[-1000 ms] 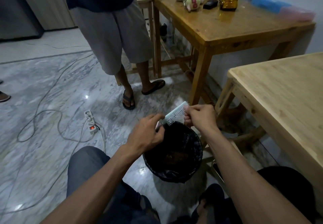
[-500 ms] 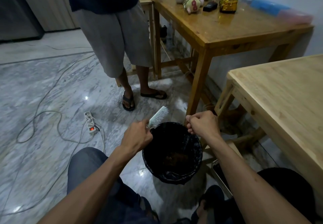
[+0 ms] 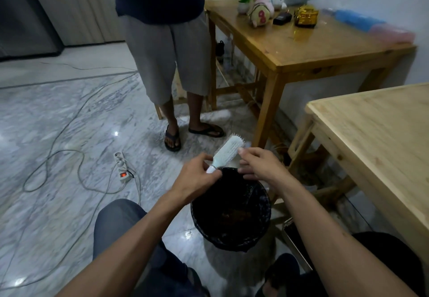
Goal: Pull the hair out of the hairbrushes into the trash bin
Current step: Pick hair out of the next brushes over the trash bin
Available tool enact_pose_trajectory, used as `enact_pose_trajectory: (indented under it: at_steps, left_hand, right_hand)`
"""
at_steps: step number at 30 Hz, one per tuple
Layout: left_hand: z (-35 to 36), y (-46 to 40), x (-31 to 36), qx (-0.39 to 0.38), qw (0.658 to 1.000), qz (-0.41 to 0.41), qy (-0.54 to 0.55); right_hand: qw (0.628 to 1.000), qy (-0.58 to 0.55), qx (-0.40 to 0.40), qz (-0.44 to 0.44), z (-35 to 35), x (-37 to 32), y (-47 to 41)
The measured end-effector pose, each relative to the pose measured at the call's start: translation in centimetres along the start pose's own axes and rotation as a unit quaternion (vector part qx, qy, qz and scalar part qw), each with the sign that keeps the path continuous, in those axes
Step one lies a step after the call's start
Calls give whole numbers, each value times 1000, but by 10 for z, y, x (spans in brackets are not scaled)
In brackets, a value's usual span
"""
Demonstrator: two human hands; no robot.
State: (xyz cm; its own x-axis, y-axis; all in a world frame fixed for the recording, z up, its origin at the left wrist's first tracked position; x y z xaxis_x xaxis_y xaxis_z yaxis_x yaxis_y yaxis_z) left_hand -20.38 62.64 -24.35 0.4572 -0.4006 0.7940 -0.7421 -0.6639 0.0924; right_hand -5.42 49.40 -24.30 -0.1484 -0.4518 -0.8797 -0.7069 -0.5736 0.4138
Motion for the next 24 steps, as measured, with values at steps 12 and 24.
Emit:
enact_pose_trajectory:
  at_steps: [12, 24]
  left_hand:
    - [-4, 0, 66, -38, 991, 62, 116]
    - [-4, 9, 183, 1, 976, 216, -13]
  right_hand:
    - [979, -173, 79, -78, -33, -55, 11]
    - [929, -263, 228, -128, -126, -102, 72]
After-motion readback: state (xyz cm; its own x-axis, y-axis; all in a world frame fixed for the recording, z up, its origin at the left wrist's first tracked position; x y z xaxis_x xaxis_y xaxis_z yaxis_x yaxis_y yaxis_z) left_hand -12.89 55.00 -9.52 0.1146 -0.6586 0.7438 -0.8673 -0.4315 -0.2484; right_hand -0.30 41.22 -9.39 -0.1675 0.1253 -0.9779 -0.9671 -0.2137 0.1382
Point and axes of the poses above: each hand's wrist, its own y-axis away from the middle knuckle, its own z-axis out of the palm, x = y × z, the point moved 4 cm from there along -y, towards the middle knuckle, and after that the axes turned 2 degrees about x, right-handed, at the moved point
